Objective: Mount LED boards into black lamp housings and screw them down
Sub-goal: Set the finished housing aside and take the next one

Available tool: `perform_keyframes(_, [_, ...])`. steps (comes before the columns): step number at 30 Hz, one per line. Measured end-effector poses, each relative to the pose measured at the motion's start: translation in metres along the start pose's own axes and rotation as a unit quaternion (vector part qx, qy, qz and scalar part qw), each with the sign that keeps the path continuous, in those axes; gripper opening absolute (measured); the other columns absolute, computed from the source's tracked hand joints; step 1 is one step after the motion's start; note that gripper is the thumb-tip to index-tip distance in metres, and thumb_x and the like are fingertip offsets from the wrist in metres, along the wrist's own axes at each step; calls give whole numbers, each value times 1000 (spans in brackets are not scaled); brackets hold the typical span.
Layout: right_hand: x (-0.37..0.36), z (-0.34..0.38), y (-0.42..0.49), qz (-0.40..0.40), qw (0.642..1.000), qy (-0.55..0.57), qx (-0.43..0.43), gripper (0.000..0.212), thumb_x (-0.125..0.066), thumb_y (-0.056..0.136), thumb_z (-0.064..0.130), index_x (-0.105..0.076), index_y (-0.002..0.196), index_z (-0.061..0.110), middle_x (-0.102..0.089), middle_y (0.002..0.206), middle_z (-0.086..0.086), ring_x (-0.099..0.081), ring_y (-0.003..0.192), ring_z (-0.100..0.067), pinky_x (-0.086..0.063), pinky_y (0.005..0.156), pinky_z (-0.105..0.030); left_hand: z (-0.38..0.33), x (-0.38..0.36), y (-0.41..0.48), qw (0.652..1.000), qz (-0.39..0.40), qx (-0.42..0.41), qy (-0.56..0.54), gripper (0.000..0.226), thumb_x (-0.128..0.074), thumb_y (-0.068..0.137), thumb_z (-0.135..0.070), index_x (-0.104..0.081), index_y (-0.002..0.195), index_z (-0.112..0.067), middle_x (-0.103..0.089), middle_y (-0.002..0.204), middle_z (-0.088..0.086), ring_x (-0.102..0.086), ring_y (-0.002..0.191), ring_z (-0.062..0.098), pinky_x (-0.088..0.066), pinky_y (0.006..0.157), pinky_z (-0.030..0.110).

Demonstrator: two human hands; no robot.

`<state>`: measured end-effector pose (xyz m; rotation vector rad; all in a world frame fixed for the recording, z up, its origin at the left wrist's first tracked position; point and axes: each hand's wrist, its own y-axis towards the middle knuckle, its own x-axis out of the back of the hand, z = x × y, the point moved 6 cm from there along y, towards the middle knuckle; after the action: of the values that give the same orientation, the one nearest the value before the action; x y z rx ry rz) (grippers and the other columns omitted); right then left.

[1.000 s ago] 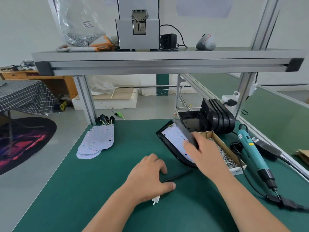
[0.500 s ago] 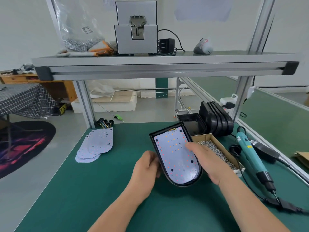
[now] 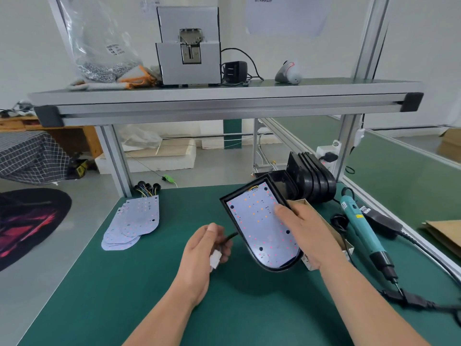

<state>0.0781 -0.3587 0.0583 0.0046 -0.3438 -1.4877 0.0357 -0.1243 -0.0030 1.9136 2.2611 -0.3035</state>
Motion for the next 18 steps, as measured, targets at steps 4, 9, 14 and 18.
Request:
perform_keyframes(4, [23,6,3,-34,999,18,15,45,-64,89,50,-57,84,7,-53,75,-4,-46,71,-15,-35,71,-38,1,3,4,998,-14,18,-52,51,-39,113,-46,-65,118,-2,-74,92,13,-66,82,26,-58,77,44])
perform_keyframes(9, [72,2,0,-127,976,172,-26,26,-73,94,30,-77,102,6,-79,102,-17,-73,84,-25,-58,74,-39,5,5,7,999,-2,15,-32,54,-39,114,-46,-65,120,0,-74,93,15,-66,81,25,-60,74,40])
perform_keyframes(14, [135,7,-9,-224,953,205,0,19,-68,101,18,-83,91,13,-81,100,-10,-76,79,-23,-60,68,-34,9,6,10,1000,5,4,4,52,-43,113,-46,-68,118,0,-75,94,16,-68,80,25,-59,76,44])
perform_keyframes(18, [196,7,-20,-289,940,178,17,12,-70,101,24,-72,98,12,-60,98,-14,-54,89,-27,-43,82,-45,10,6,11,1000,9,-6,27,52,-43,113,-46,-68,118,0,-75,94,16,-68,80,26,-59,77,45])
